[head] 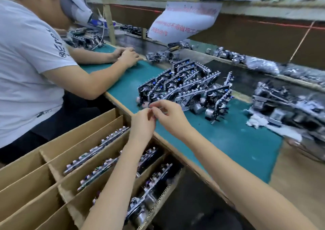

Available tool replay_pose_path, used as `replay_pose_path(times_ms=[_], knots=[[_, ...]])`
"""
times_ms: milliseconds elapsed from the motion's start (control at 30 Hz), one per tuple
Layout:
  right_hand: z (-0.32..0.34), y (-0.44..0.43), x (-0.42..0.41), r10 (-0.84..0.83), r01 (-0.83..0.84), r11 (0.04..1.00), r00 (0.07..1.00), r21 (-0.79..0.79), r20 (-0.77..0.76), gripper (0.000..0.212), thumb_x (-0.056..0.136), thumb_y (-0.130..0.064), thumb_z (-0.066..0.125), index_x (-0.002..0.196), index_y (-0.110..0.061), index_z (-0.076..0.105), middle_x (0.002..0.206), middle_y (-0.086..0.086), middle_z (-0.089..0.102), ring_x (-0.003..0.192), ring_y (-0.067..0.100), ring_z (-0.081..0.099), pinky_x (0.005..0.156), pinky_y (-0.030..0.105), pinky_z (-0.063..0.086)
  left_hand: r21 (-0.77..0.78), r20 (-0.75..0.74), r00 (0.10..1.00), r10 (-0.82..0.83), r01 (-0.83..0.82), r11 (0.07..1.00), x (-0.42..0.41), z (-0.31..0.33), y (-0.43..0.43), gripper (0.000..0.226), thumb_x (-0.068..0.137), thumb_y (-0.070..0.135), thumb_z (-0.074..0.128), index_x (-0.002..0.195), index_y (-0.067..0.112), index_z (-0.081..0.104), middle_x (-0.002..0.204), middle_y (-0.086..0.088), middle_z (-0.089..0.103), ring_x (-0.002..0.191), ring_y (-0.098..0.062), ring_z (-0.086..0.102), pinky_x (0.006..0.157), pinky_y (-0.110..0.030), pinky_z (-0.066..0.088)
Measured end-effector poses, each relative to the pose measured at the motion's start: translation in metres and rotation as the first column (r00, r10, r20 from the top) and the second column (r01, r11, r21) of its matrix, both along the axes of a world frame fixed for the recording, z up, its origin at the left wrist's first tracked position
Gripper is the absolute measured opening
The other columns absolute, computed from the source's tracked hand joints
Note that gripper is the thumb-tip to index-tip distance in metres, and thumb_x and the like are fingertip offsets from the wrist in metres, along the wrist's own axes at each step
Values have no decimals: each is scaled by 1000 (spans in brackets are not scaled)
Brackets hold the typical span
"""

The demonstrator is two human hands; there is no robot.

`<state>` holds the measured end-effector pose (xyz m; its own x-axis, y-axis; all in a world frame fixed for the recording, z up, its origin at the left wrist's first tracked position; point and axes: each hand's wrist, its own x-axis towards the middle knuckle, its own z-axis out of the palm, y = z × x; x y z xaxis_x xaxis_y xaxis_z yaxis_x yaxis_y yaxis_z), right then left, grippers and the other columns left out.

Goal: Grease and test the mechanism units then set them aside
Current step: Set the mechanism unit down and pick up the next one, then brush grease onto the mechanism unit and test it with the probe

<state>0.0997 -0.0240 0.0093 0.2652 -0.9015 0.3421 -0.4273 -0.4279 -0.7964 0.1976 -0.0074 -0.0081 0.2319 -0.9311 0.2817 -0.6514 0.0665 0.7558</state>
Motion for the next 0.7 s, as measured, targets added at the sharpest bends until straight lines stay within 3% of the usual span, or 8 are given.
replay_pose_path(times_ms=[67, 167, 300, 400, 500, 567, 633, 700], knots=[[5, 4, -38, -61, 61, 998, 998, -5, -7, 18, 88, 0, 53, 98, 1, 68, 95, 13, 68, 83, 13, 56, 73, 22, 42, 4, -12, 995, -97, 97, 995, -38, 3, -15, 28, 84, -6, 48, 100, -1, 70, 94, -25, 69, 91, -35, 62, 62, -23, 29], [10, 8, -93, -209, 209, 978, 978, 0, -13, 18, 88, 0, 53, 98, 1, 68, 93, 12, 68, 78, 12, 53, 69, 14, 40, 71, -5, 976, -216, 216, 974, -91, 4, -40, 25, 87, 1, 49, 107, -3, 64, 103, -25, 67, 100, -35, 60, 81, -34, 42], [4, 17, -159, -358, 359, 933, 933, 39, -25, 19, 89, -3, 52, 97, -5, 69, 76, -4, 61, 58, -2, 45, 55, 7, 34, 132, 112, 958, -265, 250, 959, -150, 6, -70, 36, 92, 20, 57, 115, -7, 50, 112, -29, 59, 109, -40, 52, 83, -36, 34], [-3, 29, -197, -434, 437, 897, 899, 72, -49, 17, 91, -6, 52, 99, -5, 67, 71, -10, 55, 59, 1, 49, 54, 5, 35, 213, 150, 941, -302, 268, 940, -177, 3, -87, 44, 93, 25, 57, 122, -6, 45, 119, -30, 56, 113, -39, 52, 88, -39, 39], [-8, 41, -227, -466, 470, 877, 882, 98, -66, 17, 91, -7, 52, 99, -5, 66, 79, 1, 62, 66, 16, 54, 59, 13, 41, 261, 284, 906, -313, 241, 935, -191, -2, -96, 30, 95, 22, 51, 105, -6, 51, 113, -28, 58, 107, -38, 54, 84, -38, 42], [-9, 49, -243, -470, 477, 872, 879, 114, -85, 18, 92, -8, 51, 101, -5, 66, 88, 2, 65, 75, 18, 57, 66, 17, 44, 229, 311, 904, -294, 229, 946, -195, 0, -95, 25, 92, 18, 54, 79, -3, 48, 95, -24, 60, 88, -37, 54, 71, -36, 40], [-8, 56, -254, -479, 486, 866, 874, 118, -86, 19, 92, -9, 51, 103, -4, 66, 88, -7, 61, 78, 12, 56, 62, 4, 38, 208, 241, 932, -270, 222, 953, -192, 1, -92, 38, 89, 15, 56, 59, 5, 35, 69, -14, 52, 67, -30, 48, 57, -32, 33], [-7, 60, -263, -510, 515, 847, 857, 128, -70, 21, 93, -10, 51, 106, -4, 66, 94, -5, 61, 86, 16, 59, 65, 7, 39, 223, -151, 961, -231, 261, 939, -191, 2, -82, 38, 89, 14, 58, 56, 6, 40, 66, -13, 51, 58, -24, 54, 56, -34, 43]])
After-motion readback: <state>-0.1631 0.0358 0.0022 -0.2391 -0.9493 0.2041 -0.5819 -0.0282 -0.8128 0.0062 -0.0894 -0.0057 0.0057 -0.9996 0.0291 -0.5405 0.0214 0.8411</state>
